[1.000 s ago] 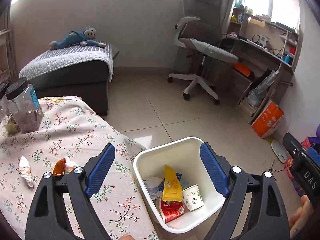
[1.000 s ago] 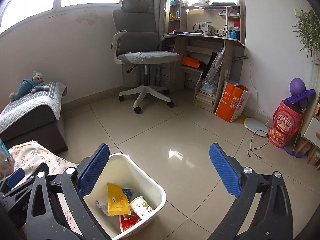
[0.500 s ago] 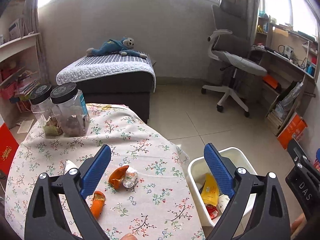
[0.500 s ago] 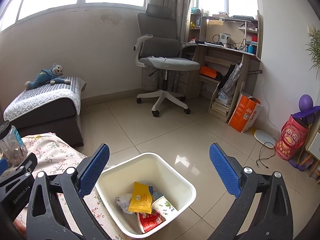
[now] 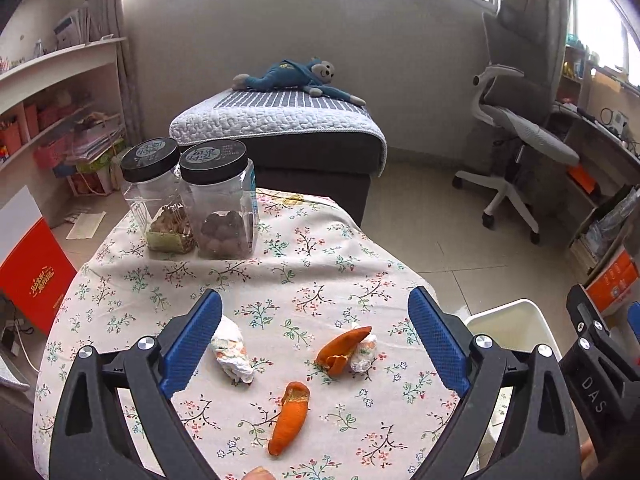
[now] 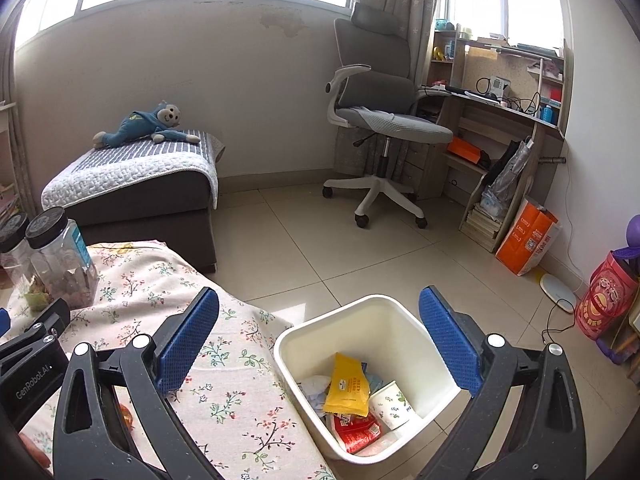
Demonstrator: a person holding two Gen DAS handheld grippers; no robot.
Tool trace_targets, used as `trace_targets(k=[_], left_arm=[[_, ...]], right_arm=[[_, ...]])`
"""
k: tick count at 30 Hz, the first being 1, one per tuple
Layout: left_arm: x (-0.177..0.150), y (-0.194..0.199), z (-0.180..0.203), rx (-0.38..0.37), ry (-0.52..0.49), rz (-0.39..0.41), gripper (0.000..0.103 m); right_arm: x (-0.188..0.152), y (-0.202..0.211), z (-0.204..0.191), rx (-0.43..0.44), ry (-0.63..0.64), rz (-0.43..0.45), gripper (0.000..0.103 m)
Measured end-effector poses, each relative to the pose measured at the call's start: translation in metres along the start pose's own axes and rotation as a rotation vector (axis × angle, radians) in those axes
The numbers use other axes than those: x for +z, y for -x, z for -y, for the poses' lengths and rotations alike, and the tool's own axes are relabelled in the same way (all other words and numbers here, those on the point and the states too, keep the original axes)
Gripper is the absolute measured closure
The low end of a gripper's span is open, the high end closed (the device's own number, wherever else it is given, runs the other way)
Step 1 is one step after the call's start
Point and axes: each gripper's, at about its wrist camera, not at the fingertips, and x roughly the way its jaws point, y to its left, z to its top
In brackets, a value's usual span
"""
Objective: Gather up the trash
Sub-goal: 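Move both tools back over the table toward the crumpled tissue, then grasp the crumpled tissue with the left tool while the right tool grasps an orange peel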
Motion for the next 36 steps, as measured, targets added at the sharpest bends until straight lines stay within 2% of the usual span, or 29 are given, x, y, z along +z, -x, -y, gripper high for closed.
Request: trace_targets(k=[5, 8, 11, 15, 19, 22, 24, 26, 27, 28, 29, 31, 36], left_arm=[[0.001, -0.009, -0.029, 0.033, 0.028, -0.036, 0.012], [0.000, -0.025, -0.047, 0.053, 0.046, -0.097, 0.012], [-0.005, -0.055, -0.069, 0.067, 0.074, -0.207, 0.012], [-0.020, -0.102, -0.102, 0.045, 0.198, -0.403, 0.012], [-0.033, -0.136, -0.120, 0.033, 0.308, -0.499, 0.012], [-0.039, -0.151, -0.116, 0.031, 0.314, -0.528, 0.012], [-0.043, -0.161, -0.110, 0.020, 0.294, -0.548, 0.017], [-0.050, -0.171, -0.104, 0.011, 0.260, -0.573, 0.035], [-0.052, -0.172, -0.102, 0.024, 0.230, -0.571, 0.037], [-0.053, -0.169, -0.100, 0.036, 0.199, -0.543, 0.045], [-0.053, -0.166, -0.098, 0.042, 0.173, -0.523, 0.066], [-0.053, -0.161, -0.105, 0.000, 0.176, -0.513, 0.065], [-0.041, -0.132, -0.138, -0.015, 0.230, -0.471, 0.065]], right_arm=[[-0.003, -0.003, -0.029, 0.034, 0.020, -0.017, 0.007], [-0.006, -0.006, -0.042, 0.053, 0.033, -0.035, 0.007], [-0.008, -0.015, -0.052, 0.076, 0.039, -0.080, 0.007], [-0.012, -0.032, -0.063, 0.105, 0.049, -0.158, 0.007], [-0.018, -0.054, -0.070, 0.132, 0.064, -0.252, 0.007], [-0.026, -0.072, -0.075, 0.157, 0.065, -0.329, 0.007], [-0.032, -0.082, -0.078, 0.171, 0.062, -0.377, 0.007], [-0.037, -0.089, -0.082, 0.190, 0.056, -0.415, 0.007], [-0.039, -0.091, -0.085, 0.200, 0.059, -0.426, 0.007], [-0.040, -0.092, -0.088, 0.208, 0.068, -0.430, 0.007], [-0.041, -0.092, -0.091, 0.214, 0.079, -0.428, 0.007], [-0.044, -0.091, -0.102, 0.226, 0.115, -0.423, 0.007], [-0.052, -0.095, -0.128, 0.275, 0.184, -0.426, 0.008]])
